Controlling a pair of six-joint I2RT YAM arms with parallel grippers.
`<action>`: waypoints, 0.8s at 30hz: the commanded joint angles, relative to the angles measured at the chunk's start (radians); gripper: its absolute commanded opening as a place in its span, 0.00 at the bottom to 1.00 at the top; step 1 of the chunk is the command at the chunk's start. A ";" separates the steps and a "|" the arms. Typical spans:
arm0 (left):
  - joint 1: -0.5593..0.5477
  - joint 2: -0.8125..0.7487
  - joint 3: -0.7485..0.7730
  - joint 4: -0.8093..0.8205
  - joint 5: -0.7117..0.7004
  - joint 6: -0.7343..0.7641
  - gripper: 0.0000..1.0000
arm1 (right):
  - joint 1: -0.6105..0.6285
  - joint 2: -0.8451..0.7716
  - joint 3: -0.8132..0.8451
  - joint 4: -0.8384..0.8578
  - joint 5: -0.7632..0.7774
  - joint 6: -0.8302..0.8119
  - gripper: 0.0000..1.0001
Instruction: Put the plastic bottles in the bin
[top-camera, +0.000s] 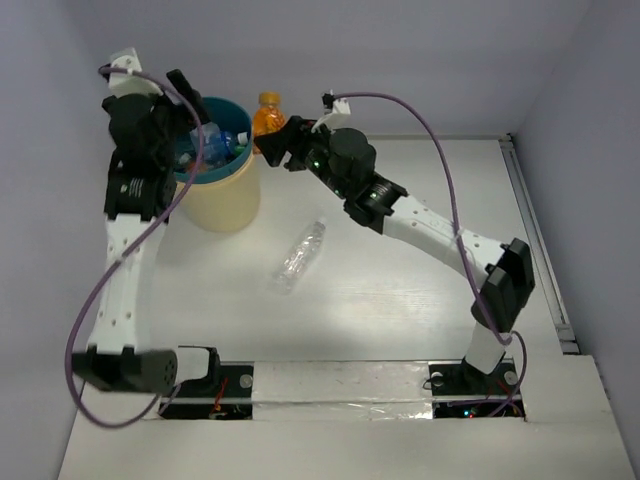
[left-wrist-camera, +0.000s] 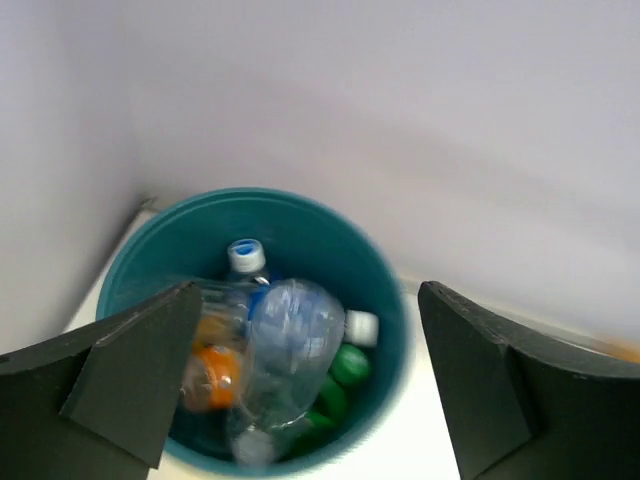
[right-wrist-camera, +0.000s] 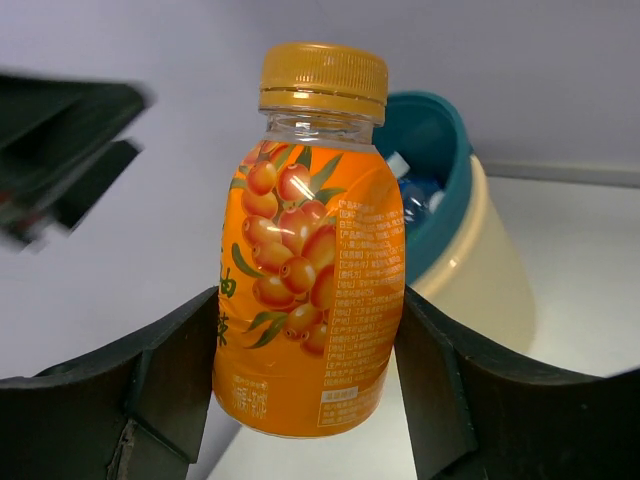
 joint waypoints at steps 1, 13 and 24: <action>-0.002 -0.197 -0.135 0.035 0.165 -0.097 0.84 | 0.006 0.110 0.151 0.070 -0.056 -0.011 0.37; -0.002 -0.605 -0.430 -0.103 0.199 -0.121 0.62 | 0.006 0.604 0.914 -0.118 -0.066 -0.056 0.40; -0.002 -0.633 -0.433 -0.121 0.278 -0.155 0.73 | 0.006 0.729 0.972 -0.058 0.005 0.009 0.88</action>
